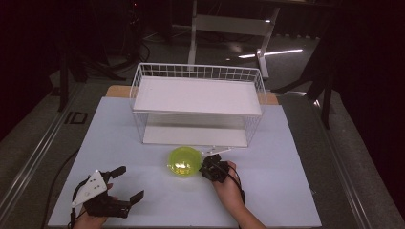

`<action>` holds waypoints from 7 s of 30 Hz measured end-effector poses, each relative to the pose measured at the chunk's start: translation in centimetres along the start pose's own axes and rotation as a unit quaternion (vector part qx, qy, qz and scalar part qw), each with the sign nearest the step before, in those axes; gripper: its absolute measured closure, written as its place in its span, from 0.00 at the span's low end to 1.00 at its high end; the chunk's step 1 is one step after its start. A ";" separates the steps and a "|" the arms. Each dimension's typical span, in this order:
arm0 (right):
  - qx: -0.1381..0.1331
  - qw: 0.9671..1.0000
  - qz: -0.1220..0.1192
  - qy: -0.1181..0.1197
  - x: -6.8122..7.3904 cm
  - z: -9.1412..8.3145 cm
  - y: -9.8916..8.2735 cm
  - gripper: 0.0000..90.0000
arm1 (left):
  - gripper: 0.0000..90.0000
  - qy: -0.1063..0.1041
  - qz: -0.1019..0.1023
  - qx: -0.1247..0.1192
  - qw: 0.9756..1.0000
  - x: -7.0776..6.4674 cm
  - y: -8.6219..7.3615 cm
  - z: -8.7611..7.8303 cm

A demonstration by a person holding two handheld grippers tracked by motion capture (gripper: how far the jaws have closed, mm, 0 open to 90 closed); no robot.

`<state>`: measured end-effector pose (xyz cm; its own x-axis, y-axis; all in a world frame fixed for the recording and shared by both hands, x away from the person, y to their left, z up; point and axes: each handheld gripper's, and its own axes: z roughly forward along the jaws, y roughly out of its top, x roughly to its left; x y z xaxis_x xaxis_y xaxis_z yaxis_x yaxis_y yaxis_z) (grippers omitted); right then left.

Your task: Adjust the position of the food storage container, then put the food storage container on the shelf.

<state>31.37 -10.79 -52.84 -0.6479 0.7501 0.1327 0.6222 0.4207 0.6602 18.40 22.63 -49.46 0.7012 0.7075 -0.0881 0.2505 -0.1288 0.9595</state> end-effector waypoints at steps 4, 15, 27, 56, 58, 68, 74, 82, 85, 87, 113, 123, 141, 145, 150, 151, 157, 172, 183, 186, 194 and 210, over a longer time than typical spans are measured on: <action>-0.016 1.000 -0.021 -0.012 0.2 -1.1 -0.3 0.91 | 0.01 -0.006 0.009 0.006 1.000 0.0 0.0 0.2; -0.043 0.998 -0.047 -0.008 1.4 -4.1 -1.3 0.50 | 0.01 -0.034 0.037 0.015 0.999 -0.4 0.0 1.3; -0.092 0.993 -0.075 0.019 2.7 -6.5 -0.9 0.14 | 0.01 -0.065 0.010 0.034 0.997 -1.0 2.3 2.6; -0.133 0.988 -0.071 0.032 0.9 -6.4 2.4 0.14 | 0.01 -0.029 -0.003 0.097 0.995 1.8 4.8 8.4; -0.130 0.989 -0.053 0.037 0.8 -6.1 2.5 0.14 | 0.01 -0.029 -0.007 0.096 0.995 2.0 4.6 8.8; -0.124 0.991 -0.013 0.040 0.3 -4.5 2.8 0.16 | 0.01 -0.021 -0.047 0.109 0.993 3.2 4.2 10.2; -0.119 0.992 -0.002 0.034 0.3 -3.8 3.2 0.25 | 0.05 -0.024 -0.075 0.123 0.989 4.0 3.7 10.8; -0.102 0.994 0.006 0.024 0.4 -3.1 3.1 0.45 | 0.26 -0.030 -0.117 0.136 0.983 4.1 3.2 11.3; -0.097 0.995 0.008 0.017 0.4 -3.1 2.8 0.48 | 0.33 -0.012 -0.126 0.168 0.978 3.9 3.1 11.9; -0.092 0.996 0.012 0.018 0.2 -3.1 2.6 0.49 | 0.35 -0.015 -0.131 0.177 0.975 3.8 3.0 12.3; -0.054 0.995 0.071 0.044 0.2 -3.4 1.9 0.78 | 0.71 -0.047 -0.158 0.219 0.962 2.4 3.2 12.8; -0.052 0.994 0.072 0.065 0.2 -3.9 1.5 0.81 | 0.77 -0.051 -0.172 0.220 0.959 1.6 2.9 12.2; -0.081 0.993 0.059 0.054 1.4 -5.7 2.0 0.88 | 0.90 -0.015 -0.138 0.163 0.977 0.8 4.3 11.1; -0.100 0.993 0.056 0.042 1.2 -6.8 3.0 0.88 | 0.90 -0.014 -0.126 0.129 0.984 0.8 5.1 11.3; -0.109 0.992 0.061 0.032 0.6 -7.2 3.6 0.88 | 0.90 -0.011 -0.116 0.117 0.986 0.9 5.7 12.1; -0.109 0.992 0.064 0.031 0.4 -7.2 3.7 0.88 | 0.90 -0.013 -0.113 0.111 0.987 0.9 5.7 12.2; -0.108 0.991 0.071 0.020 -0.6 -6.9 4.0 0.88 | 0.90 -0.005 -0.109 0.105 0.988 1.2 5.5 13.7; -0.097 0.992 0.074 -0.014 -2.3 -4.3 4.3 0.88 | 0.89 0.029 -0.100 0.124 0.987 2.5 4.5 16.9; -0.091 0.993 0.072 -0.022 -3.0 -3.0 4.6 0.87 | 0.89 0.029 -0.109 0.123 0.986 3.5 4.1 17.9; -0.090 0.993 0.069 -0.027 -3.2 -2.7 4.8 0.87 | 0.89 0.029 -0.111 0.126 0.985 3.9 4.0 18.3; -0.095 0.993 0.063 -0.042 -3.6 -2.3 5.4 0.86 | 0.87 0.018 -0.105 0.113 0.988 4.4 4.3 18.7; -0.122 0.990 0.035 -0.063 -4.7 -1.1 6.6 0.75 | 0.72 0.049 -0.106 0.088 0.989 5.8 4.8 19.9</action>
<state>38.01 -12.09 -48.33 -0.5376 0.8371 0.1009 0.5287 0.2416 0.8137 36.95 12.31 -50.66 0.5537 0.7949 -0.2479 0.5031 -0.0821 0.8603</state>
